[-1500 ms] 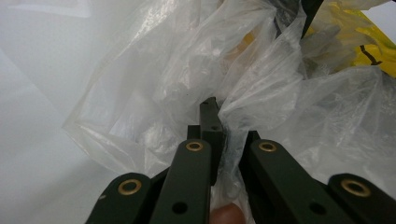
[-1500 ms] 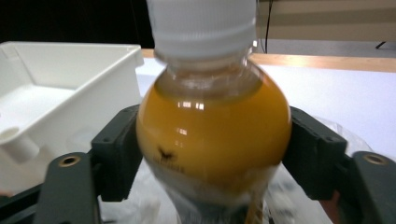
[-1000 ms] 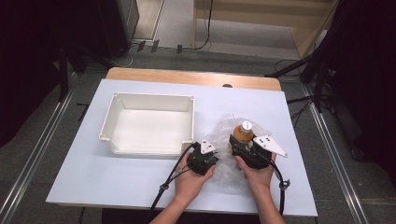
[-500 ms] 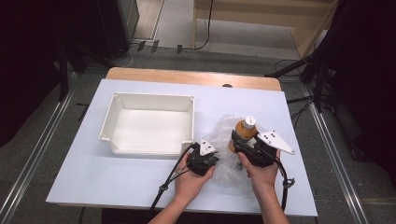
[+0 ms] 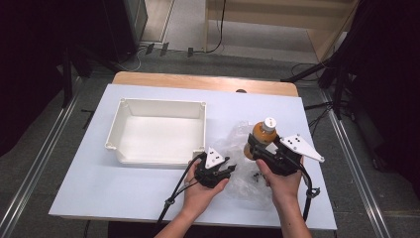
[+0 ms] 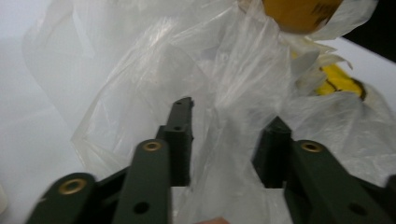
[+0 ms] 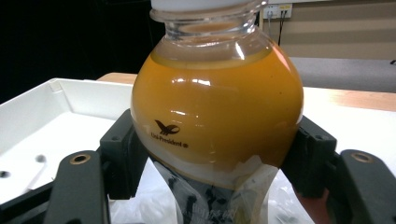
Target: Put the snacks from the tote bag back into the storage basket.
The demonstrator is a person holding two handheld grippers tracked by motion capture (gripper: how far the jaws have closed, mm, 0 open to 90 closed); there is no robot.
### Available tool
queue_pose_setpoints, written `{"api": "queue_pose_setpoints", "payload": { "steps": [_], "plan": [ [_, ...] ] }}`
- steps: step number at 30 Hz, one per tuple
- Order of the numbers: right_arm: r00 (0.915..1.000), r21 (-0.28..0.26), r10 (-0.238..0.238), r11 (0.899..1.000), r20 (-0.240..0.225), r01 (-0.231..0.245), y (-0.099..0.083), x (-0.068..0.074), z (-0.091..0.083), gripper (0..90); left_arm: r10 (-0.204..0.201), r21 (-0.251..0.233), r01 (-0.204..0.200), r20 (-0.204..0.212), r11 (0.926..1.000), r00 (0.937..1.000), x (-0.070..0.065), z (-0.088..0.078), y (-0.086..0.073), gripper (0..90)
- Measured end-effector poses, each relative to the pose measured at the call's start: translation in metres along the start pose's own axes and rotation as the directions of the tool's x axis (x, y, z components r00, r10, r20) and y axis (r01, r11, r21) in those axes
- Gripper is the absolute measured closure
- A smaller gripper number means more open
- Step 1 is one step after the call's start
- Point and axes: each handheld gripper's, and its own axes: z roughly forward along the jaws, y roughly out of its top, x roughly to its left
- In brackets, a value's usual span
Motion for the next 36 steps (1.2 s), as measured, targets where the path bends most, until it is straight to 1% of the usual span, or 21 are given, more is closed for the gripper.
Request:
{"api": "queue_pose_setpoints", "payload": {
  "steps": [1, 4, 7, 8, 9, 10, 12, 14, 15, 16, 18, 21, 22, 24, 26, 27, 28, 30, 31, 32, 36],
  "plan": [
    [1.0000, -0.002, -0.002, 1.000, -0.001, 0.002, 0.000, -0.001, 0.000, 33.3, 0.006, -0.016, -0.006, 0.010, 0.9999, 0.9999, 0.000, -0.003, 0.000, 57.5],
    [1.0000, -0.003, 0.002, 1.000, -0.002, -0.002, 0.001, -0.002, -0.001, 33.3, 0.037, -0.037, -0.036, 0.025, 0.9987, 0.9990, -0.001, -0.012, 0.002, 43.1],
    [1.0000, -0.006, 0.006, 1.000, -0.002, -0.006, 0.001, -0.003, -0.003, 33.3, 0.038, -0.062, -0.035, 0.039, 0.9974, 0.9985, 0.000, -0.024, 0.005, 26.6],
    [1.0000, -0.006, 0.006, 1.000, -0.002, -0.006, 0.001, -0.003, -0.003, 33.3, 0.038, -0.062, -0.035, 0.039, 0.9974, 0.9985, 0.000, -0.024, 0.005, 21.1],
    [1.0000, -0.007, 0.001, 1.000, -0.003, -0.001, 0.001, -0.005, -0.003, 33.3, 0.042, -0.082, -0.038, 0.047, 0.9959, 0.9980, 0.001, -0.032, 0.007, 16.7],
    [1.0000, -0.007, 0.001, 1.000, -0.003, -0.001, 0.001, -0.005, -0.003, 33.3, 0.042, -0.082, -0.038, 0.047, 0.9959, 0.9980, 0.001, -0.032, 0.007, 13.4],
    [1.0000, -0.006, 0.003, 1.000, -0.006, -0.003, 0.001, -0.005, -0.003, 33.3, 0.045, -0.123, -0.037, 0.066, 0.9917, 0.9968, 0.003, -0.047, 0.009, 10.5],
    [1.0000, -0.005, 0.003, 1.000, -0.006, -0.003, 0.001, -0.005, -0.003, 33.3, 0.044, -0.133, -0.035, 0.069, 0.9905, 0.9966, 0.004, -0.051, 0.009, 7.8],
    [1.0000, -0.003, 0.004, 1.000, -0.006, -0.004, 0.001, -0.006, -0.003, 33.3, 0.035, -0.151, -0.023, 0.080, 0.9882, 0.9961, 0.007, -0.058, 0.009, 7.0],
    [1.0000, -0.003, 0.007, 1.000, -0.005, -0.007, 0.001, -0.006, -0.003, 33.3, 0.035, -0.151, -0.023, 0.080, 0.9882, 0.9961, 0.007, -0.058, 0.009, 6.2],
    [0.9999, -0.004, 0.011, 1.000, -0.008, -0.011, 0.001, -0.006, -0.003, 33.3, 0.043, -0.166, -0.030, 0.073, 0.9857, 0.9964, 0.010, -0.066, 0.008, 2.9],
    [0.9999, -0.001, 0.011, 1.000, -0.012, -0.011, 0.002, -0.006, -0.004, 33.3, 0.056, -0.177, -0.044, 0.065, 0.9832, 0.9963, 0.014, -0.075, 0.005, 0.7],
    [0.9999, -0.001, 0.011, 1.000, -0.012, -0.011, 0.002, -0.006, -0.004, 33.3, 0.056, -0.177, -0.044, 0.065, 0.9832, 0.9963, 0.014, -0.075, 0.005, 0.7],
    [0.9999, -0.003, 0.007, 1.000, -0.013, -0.007, 0.002, -0.006, -0.005, 33.3, 0.050, -0.204, -0.041, 0.042, 0.9781, 0.9979, 0.020, -0.087, 0.001, 0.7],
    [0.9999, -0.001, 0.008, 1.000, -0.011, -0.008, 0.002, -0.007, -0.005, 33.3, 0.038, -0.216, -0.030, 0.037, 0.9758, 0.9986, 0.024, -0.094, 0.000, 0.7],
    [0.9999, -0.001, 0.008, 1.000, -0.011, -0.008, 0.002, -0.007, -0.005, 33.3, 0.038, -0.216, -0.030, 0.037, 0.9758, 0.9986, 0.024, -0.094, 0.000, 0.7],
    [0.9999, 0.000, 0.007, 1.000, -0.011, -0.007, 0.002, -0.008, -0.005, 33.3, 0.037, -0.221, -0.030, 0.026, 0.9749, 0.9990, 0.028, -0.101, -0.001, 0.7],
    [0.9999, 0.000, 0.008, 1.000, -0.012, -0.008, 0.003, -0.008, -0.005, 33.3, 0.035, -0.220, -0.032, 0.010, 0.9750, 0.9993, 0.033, -0.107, -0.002, 0.7],
    [0.9999, 0.000, 0.008, 1.000, -0.013, -0.008, 0.003, -0.008, -0.005, 33.3, 0.035, -0.220, -0.032, 0.010, 0.9750, 0.9993, 0.033, -0.107, -0.002, 0.8],
    [0.9999, 0.003, 0.007, 1.000, -0.014, -0.007, 0.003, -0.007, -0.005, 33.2, 0.019, -0.230, -0.018, 0.003, 0.9731, 0.9998, 0.038, -0.114, -0.003, 0.7],
    [0.9999, 0.007, -0.003, 1.000, -0.015, 0.003, 0.004, -0.007, -0.005, 33.2, 0.005, -0.228, -0.010, -0.023, 0.9737, 0.9997, 0.050, -0.124, -0.010, 0.7]
  ]
}}
